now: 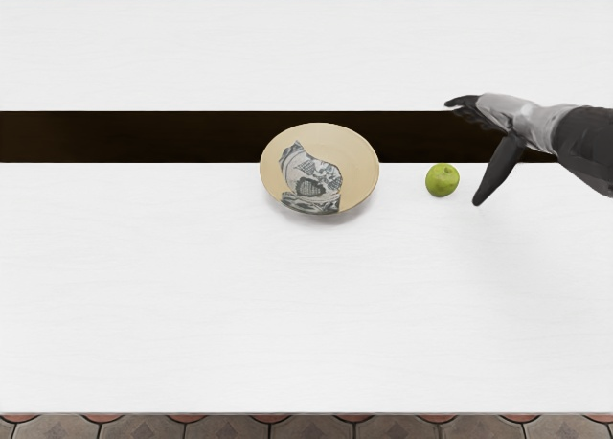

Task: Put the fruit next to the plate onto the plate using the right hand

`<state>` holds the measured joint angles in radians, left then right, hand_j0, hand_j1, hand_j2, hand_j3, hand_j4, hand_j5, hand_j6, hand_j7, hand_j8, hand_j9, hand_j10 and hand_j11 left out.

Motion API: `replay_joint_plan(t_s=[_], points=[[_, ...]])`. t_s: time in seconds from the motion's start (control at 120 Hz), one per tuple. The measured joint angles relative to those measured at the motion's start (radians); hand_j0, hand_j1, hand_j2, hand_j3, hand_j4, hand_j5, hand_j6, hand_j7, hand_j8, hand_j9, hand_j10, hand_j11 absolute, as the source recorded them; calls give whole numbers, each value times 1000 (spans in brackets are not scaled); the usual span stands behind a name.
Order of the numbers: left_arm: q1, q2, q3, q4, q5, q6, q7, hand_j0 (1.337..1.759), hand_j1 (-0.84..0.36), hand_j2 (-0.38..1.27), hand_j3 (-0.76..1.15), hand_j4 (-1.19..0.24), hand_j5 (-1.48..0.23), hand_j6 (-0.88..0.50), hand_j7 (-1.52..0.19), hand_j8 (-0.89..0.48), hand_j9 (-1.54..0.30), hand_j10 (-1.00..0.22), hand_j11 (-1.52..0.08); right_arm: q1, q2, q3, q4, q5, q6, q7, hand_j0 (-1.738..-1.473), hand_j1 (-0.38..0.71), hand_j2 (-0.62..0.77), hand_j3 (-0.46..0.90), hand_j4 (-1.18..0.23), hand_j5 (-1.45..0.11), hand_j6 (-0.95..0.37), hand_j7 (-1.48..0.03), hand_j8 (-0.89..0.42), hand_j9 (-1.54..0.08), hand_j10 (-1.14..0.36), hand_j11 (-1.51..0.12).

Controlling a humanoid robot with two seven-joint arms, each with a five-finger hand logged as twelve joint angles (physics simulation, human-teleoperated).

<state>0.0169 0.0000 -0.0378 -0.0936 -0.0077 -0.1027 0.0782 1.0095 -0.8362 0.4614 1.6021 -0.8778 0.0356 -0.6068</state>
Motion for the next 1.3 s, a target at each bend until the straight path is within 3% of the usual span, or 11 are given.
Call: replay_joint_plan(t_s=[0.283,0.508,0.942,1.3], points=[[0,0,0,0,0,0,0,1658,73,46,0,-230,-299,-230,-299,-230,-299,-230,-299,1,111,-124,-43,-113,-190,-4,-1658,-261,-13,0,-79,-98,-81,-97,-80,-97,-78,-97],[0,0,0,0,0,0,0,1658,73,46,0,-230,-299,-230,-299,-230,-299,-230,-299,0,183,-165,-84,-162,-245,-4,-1658,-249,-15,0,-89,-111,-91,-110,-89,-111,-88,-111],[0,0,0,0,0,0,0,1658,73,46,0,-230,-299,-230,-299,-230,-299,-230,-299,-8,242,-202,-144,-170,-266,-4,-1658,88,-70,0,-369,-476,-370,-476,-370,-476,-368,-476],[0,0,0,0,0,0,0,1658,73,46,0,-230,-299,-230,-299,-230,-299,-230,-299,7,231,-212,-150,-167,-284,-4,-1658,133,-77,0,-406,-525,-407,-525,-406,-525,-406,-525]])
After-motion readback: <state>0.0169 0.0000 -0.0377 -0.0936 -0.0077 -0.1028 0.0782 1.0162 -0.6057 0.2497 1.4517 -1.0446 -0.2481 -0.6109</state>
